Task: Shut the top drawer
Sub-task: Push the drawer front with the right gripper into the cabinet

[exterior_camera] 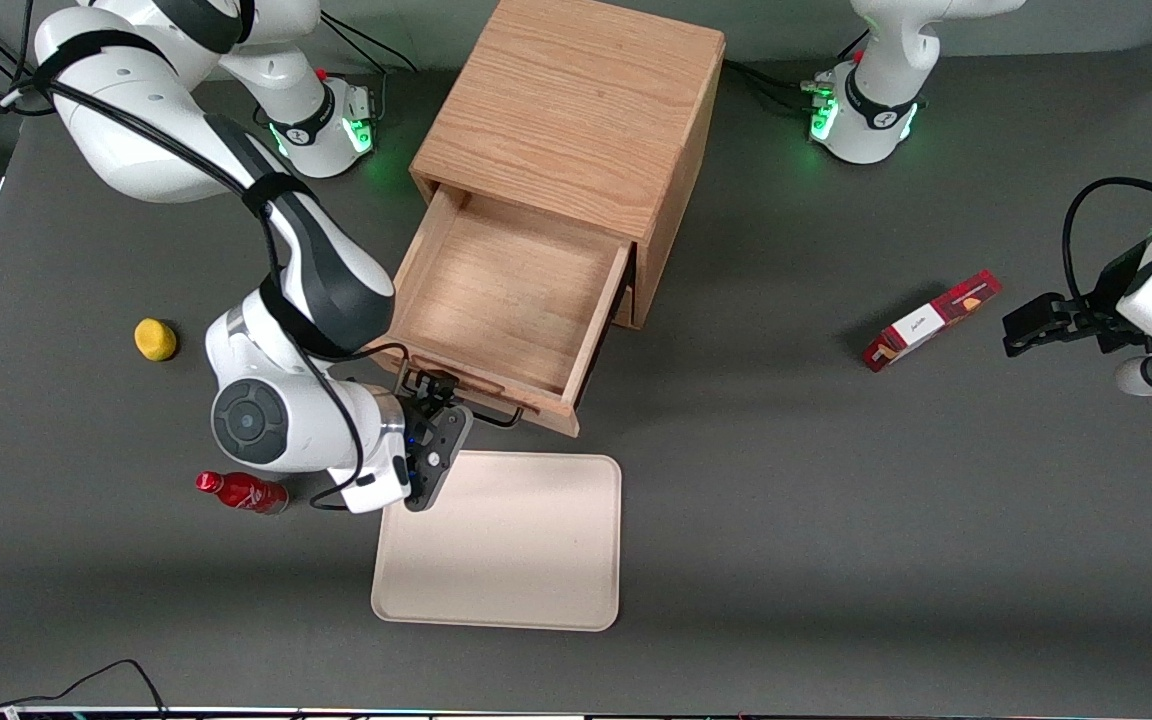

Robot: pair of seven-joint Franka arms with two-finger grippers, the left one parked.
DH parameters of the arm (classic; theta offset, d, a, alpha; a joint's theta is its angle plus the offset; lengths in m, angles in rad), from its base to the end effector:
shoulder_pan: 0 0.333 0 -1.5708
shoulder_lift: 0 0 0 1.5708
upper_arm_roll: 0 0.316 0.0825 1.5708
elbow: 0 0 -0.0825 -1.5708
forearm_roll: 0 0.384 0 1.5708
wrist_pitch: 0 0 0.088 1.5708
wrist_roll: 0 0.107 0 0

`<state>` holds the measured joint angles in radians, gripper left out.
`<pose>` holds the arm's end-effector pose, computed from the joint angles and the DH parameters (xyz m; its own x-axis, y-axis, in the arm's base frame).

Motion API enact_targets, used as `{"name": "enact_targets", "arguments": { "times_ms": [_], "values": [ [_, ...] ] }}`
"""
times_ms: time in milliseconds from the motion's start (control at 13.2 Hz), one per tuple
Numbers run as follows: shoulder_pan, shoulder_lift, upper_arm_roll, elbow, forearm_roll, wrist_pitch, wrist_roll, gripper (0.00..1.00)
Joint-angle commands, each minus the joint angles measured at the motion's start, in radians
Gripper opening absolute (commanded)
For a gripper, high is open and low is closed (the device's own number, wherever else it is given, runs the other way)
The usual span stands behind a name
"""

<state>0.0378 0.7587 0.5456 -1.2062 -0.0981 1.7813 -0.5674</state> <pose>0.6657 0.3003 0.3647 0.4916 0.8683 0.0664 0.8453 -0.4575 -0.2759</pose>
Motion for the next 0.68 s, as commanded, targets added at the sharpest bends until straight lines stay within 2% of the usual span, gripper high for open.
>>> {"name": "enact_targets", "arguments": {
  "times_ms": [0,605],
  "values": [
    [-0.018,-0.084,0.033,-0.134,-0.009,0.044,0.034,1.0],
    [-0.033,-0.203,0.076,-0.323,0.014,0.122,0.052,1.0]
  ]
}}
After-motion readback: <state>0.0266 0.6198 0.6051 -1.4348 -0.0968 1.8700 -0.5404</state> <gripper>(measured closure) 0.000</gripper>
